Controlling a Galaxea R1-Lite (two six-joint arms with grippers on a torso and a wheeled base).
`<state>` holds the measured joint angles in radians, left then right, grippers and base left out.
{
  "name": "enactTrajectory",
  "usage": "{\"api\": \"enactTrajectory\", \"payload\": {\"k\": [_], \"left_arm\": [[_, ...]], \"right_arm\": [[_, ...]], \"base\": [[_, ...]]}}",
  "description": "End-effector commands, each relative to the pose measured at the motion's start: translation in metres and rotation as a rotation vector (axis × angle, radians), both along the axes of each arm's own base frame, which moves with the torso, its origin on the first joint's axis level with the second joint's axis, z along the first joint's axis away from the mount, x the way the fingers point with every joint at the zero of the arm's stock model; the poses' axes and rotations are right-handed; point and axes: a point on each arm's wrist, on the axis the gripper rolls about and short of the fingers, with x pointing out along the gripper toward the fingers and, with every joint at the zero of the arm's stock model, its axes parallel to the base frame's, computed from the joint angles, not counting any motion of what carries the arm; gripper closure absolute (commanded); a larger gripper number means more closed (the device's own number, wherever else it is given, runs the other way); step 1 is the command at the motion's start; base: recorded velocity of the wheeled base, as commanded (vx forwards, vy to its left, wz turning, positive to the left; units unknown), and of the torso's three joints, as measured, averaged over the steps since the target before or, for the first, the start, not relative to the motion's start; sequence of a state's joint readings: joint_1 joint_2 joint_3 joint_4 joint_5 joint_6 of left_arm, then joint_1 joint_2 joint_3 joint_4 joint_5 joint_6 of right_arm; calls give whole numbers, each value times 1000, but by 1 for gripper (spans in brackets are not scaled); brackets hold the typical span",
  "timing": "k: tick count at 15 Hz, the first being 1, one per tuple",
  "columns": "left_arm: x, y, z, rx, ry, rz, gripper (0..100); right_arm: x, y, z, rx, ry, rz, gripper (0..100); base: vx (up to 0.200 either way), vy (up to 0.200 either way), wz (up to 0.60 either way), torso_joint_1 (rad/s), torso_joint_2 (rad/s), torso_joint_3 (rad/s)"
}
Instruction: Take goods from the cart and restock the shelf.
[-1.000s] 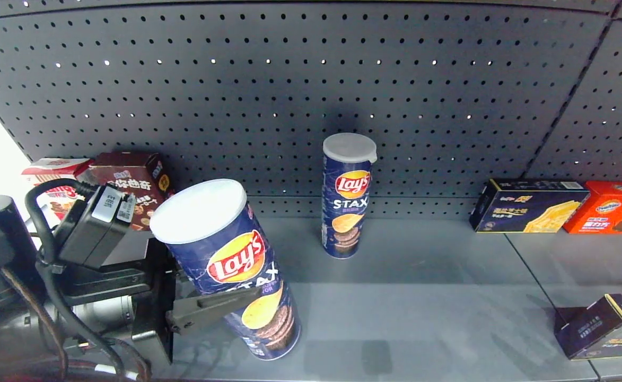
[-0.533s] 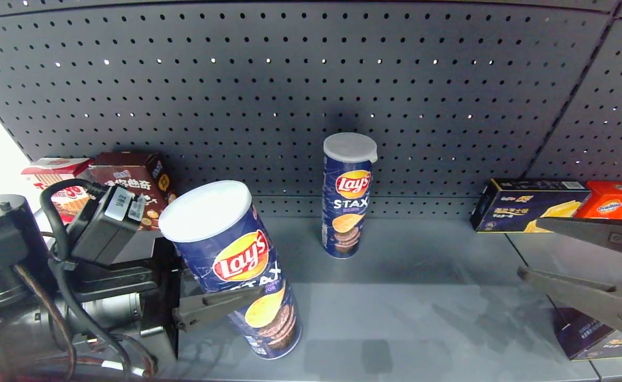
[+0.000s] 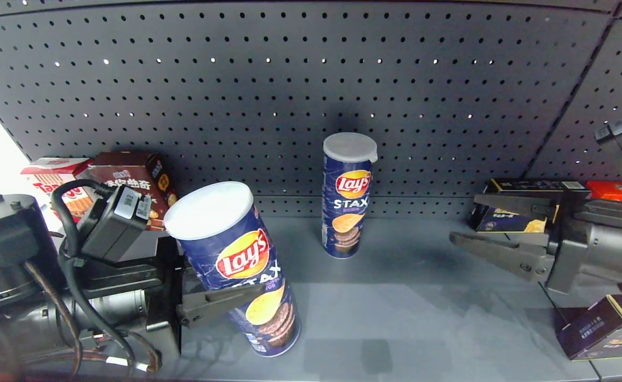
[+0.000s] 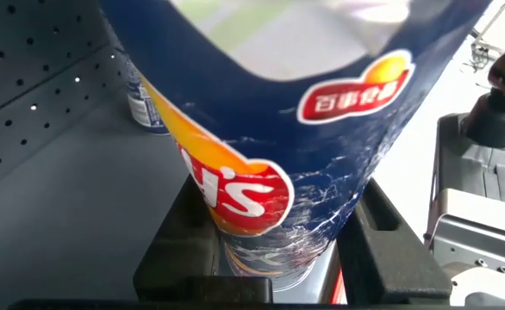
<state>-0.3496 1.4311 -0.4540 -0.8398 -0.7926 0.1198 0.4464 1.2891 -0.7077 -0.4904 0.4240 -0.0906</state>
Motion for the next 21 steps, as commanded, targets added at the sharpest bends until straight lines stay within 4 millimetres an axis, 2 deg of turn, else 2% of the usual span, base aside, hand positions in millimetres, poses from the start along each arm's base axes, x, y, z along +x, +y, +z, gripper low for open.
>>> {"api": "enactTrajectory", "payload": {"k": [1,4,7,12,21], "left_arm": [[1,2,0,0,-1,9,100],[2,4,0,-1,-2,19,100],[2,4,1,-2,-3,21,100],[2,5,1,-2,-5,22,100],[3,5,0,0,1,22,100]], "right_arm": [[26,9,-12,-1,3,43,0],[36,14,-18,-2,-11,112,0],[50,17,-11,14,-85,236,0],[73,28,-4,-5,-146,276,0],[111,46,-21,-31,-129,299,0]], "base": [[0,0,0,0,0,0],[0,0,0,0,0,0],[0,0,0,0,0,0],[0,0,0,0,0,0],[0,0,0,0,0,0]]}}
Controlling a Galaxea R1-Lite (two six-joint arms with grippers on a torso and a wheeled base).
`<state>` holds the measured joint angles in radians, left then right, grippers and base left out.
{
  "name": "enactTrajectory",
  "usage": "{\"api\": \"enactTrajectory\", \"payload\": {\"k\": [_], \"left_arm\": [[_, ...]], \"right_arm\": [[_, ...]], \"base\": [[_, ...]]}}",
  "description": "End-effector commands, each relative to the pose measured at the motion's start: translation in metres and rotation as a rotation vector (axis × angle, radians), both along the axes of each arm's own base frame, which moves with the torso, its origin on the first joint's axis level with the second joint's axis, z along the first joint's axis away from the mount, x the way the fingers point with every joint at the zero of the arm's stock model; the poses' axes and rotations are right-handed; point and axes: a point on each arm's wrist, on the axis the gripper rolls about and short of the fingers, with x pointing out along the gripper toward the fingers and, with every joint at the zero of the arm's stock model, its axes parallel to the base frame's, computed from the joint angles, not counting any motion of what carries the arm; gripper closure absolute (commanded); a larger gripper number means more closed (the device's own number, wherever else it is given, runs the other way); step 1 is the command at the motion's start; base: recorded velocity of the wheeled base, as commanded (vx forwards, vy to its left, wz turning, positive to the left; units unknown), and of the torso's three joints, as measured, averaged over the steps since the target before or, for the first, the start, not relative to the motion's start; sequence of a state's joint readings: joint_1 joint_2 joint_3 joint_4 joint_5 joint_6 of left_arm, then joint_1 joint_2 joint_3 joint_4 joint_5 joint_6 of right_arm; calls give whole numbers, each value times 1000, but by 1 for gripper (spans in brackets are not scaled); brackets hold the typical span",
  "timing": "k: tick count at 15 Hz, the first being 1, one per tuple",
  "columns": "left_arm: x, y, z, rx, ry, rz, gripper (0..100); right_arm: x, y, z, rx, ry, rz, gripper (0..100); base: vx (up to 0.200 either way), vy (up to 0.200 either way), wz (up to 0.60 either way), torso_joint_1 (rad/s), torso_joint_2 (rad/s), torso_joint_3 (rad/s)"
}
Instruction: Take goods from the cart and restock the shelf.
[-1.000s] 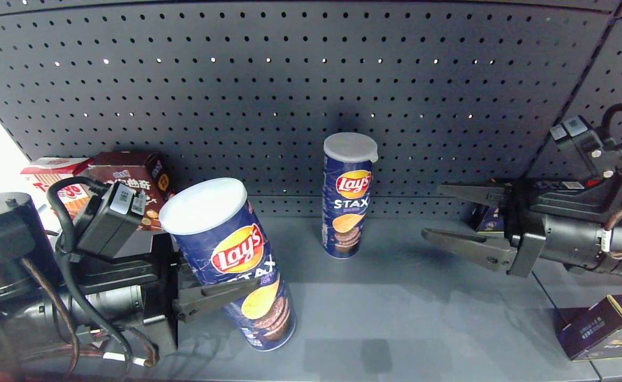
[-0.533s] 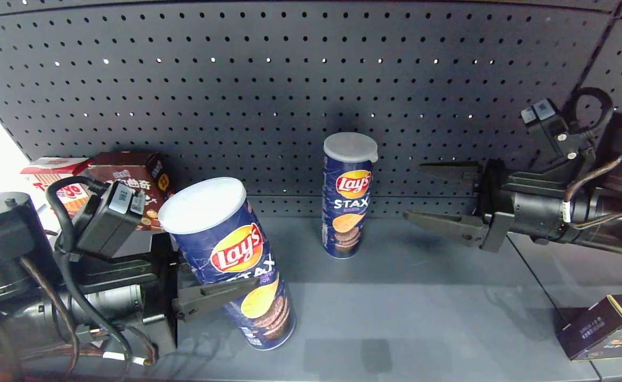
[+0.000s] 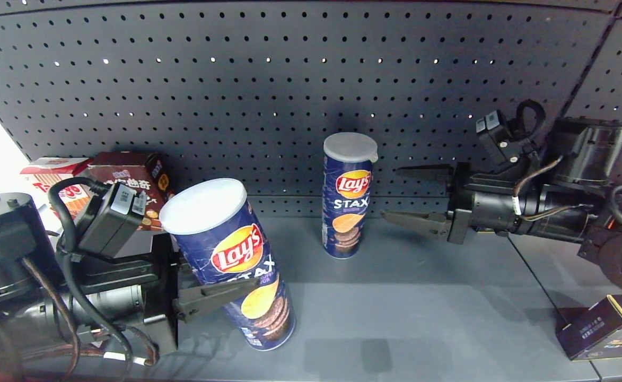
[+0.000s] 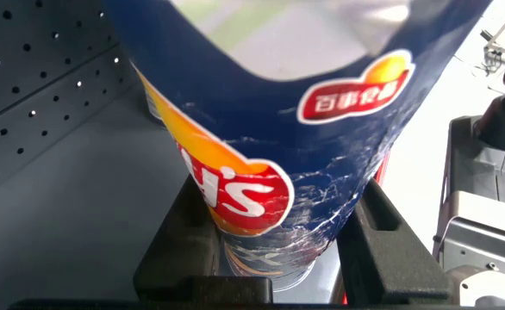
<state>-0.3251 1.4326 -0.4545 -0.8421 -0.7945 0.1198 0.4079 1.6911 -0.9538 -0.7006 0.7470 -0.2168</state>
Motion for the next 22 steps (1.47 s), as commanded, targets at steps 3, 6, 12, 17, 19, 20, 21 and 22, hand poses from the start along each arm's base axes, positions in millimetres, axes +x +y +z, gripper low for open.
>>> {"api": "enactTrajectory", "payload": {"k": [3,6,12,17,19,20,21,22], "left_arm": [[0,0,-2,2,6,0,100],[0,2,-2,3,8,7,100],[1,4,-2,2,6,18,100],[2,4,-1,2,5,21,100],[3,5,0,0,1,27,100],[4,7,1,-1,-2,37,100],[4,8,1,-2,-5,43,100],[5,10,1,-2,-5,53,100]], "right_arm": [[23,11,-11,-1,0,63,0],[34,17,-18,-1,5,89,0],[50,24,-33,-10,26,91,0],[62,29,-43,-15,41,91,0],[66,33,-47,-17,46,94,0],[67,33,-50,-20,52,94,0],[69,35,-54,-23,59,95,0],[69,37,-56,-26,65,102,0]], "base": [[0,0,0,0,0,0],[0,0,0,0,0,0],[0,0,0,0,0,0],[0,0,0,0,0,0],[0,0,0,0,0,0],[0,0,0,0,0,0],[0,0,0,0,0,0],[0,0,0,0,0,0]]}}
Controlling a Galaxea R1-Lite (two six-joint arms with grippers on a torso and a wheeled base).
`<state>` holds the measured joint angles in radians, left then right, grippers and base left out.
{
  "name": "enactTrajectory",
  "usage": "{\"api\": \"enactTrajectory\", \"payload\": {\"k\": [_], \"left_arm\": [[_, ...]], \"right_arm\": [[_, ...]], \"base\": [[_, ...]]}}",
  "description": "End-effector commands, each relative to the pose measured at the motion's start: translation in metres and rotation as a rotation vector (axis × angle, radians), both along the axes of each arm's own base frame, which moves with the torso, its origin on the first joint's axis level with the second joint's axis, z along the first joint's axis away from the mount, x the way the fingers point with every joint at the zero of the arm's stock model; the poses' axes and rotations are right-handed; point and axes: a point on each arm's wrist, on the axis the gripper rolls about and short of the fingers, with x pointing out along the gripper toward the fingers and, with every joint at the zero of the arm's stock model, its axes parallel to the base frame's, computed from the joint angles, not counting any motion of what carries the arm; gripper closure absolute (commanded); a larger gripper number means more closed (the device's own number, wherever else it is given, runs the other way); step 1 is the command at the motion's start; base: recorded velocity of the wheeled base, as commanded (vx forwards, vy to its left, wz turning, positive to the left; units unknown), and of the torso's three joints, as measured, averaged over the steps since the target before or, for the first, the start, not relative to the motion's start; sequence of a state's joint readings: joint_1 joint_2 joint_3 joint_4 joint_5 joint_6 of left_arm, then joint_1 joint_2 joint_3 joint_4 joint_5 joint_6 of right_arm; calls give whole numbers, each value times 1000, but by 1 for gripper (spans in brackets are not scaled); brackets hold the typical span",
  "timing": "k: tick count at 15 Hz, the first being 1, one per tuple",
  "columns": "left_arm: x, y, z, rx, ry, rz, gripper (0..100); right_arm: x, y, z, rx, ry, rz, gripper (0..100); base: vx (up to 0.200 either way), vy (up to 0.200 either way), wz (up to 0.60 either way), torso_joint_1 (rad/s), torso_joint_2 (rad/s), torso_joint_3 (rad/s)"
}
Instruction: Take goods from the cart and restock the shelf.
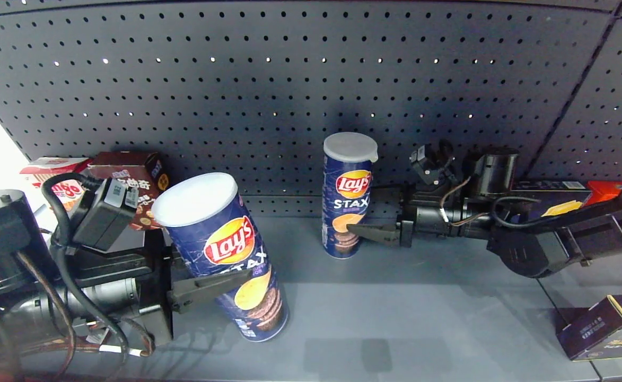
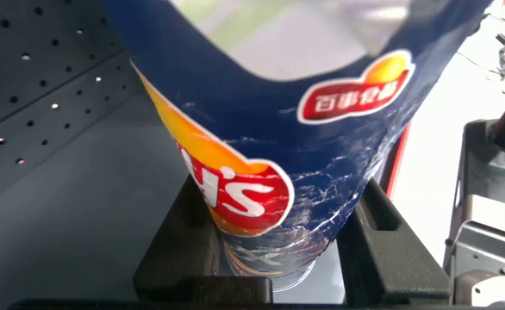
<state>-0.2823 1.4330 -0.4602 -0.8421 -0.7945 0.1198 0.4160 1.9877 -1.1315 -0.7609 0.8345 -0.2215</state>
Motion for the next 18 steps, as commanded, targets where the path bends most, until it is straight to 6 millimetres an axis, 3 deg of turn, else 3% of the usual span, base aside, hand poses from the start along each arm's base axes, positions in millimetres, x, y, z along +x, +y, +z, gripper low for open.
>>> {"api": "enactTrajectory", "payload": {"k": [1,5,14,15,18], "left_arm": [[2,3,0,-1,-2,15,100],[1,3,0,0,1,15,100],[1,4,-1,1,4,20,100],[1,4,-1,2,6,20,100],[1,4,-2,2,7,20,100]], "right_arm": [[3,6,-7,-6,13,11,0],[10,18,-11,-4,10,32,0],[19,26,-20,-7,15,35,0],[20,27,-20,-5,13,41,100],[17,27,-17,-4,11,38,100]], "base": [[0,0,0,0,0,0],[0,0,0,0,0,0],[0,0,0,0,0,0],[0,0,0,0,0,0],[0,0,0,0,0,0]]}}
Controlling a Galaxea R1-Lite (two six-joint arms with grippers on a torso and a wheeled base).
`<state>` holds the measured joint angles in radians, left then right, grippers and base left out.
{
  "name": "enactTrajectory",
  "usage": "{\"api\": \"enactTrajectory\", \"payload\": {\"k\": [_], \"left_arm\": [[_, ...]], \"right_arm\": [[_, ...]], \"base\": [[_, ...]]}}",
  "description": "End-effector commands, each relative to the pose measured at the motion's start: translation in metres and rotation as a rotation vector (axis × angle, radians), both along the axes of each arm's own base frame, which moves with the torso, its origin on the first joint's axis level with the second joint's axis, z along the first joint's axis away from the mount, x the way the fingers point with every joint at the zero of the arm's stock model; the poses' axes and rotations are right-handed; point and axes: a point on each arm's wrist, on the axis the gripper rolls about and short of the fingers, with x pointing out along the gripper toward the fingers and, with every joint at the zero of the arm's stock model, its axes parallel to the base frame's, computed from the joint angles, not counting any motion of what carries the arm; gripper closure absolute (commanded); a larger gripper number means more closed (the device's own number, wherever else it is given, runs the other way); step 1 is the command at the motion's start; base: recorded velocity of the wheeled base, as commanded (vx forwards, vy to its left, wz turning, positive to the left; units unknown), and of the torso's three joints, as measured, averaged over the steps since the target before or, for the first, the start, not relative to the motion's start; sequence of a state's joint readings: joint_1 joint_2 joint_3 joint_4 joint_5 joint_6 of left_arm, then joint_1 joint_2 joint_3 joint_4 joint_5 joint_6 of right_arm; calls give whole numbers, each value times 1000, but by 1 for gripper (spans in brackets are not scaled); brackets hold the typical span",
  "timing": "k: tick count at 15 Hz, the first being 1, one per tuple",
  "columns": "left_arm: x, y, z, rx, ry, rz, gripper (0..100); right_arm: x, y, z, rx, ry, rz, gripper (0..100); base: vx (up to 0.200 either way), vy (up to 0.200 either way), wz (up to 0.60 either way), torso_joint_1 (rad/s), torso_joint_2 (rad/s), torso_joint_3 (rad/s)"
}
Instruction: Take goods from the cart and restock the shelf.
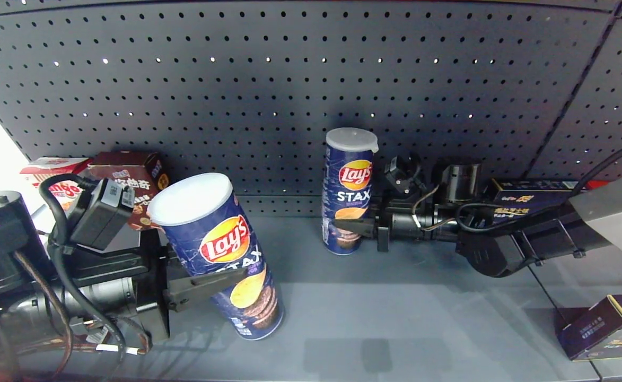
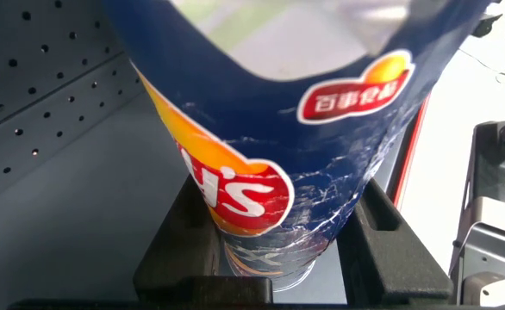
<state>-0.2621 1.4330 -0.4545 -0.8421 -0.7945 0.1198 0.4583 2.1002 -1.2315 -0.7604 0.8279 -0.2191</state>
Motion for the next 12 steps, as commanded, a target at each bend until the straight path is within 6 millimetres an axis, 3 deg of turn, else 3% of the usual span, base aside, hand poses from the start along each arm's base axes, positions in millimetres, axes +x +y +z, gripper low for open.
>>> {"api": "enactTrajectory", "payload": {"k": [1,3,8,11,12], "left_arm": [[0,0,0,0,2,1,100],[0,1,-1,0,2,3,100],[0,3,3,-4,-13,10,100],[-1,2,2,-3,-10,9,100],[-1,2,2,-3,-10,9,100]], "right_arm": [[-2,0,2,0,-3,1,100],[-11,0,6,1,-6,7,100],[-69,2,26,-8,-9,3,100],[-99,-1,22,1,-35,-26,100],[-99,0,22,1,-35,-24,100]], "base": [[0,0,0,0,0,0],[0,0,0,0,0,0],[0,0,0,0,0,0],[0,0,0,0,0,0],[0,0,0,0,0,0]]}}
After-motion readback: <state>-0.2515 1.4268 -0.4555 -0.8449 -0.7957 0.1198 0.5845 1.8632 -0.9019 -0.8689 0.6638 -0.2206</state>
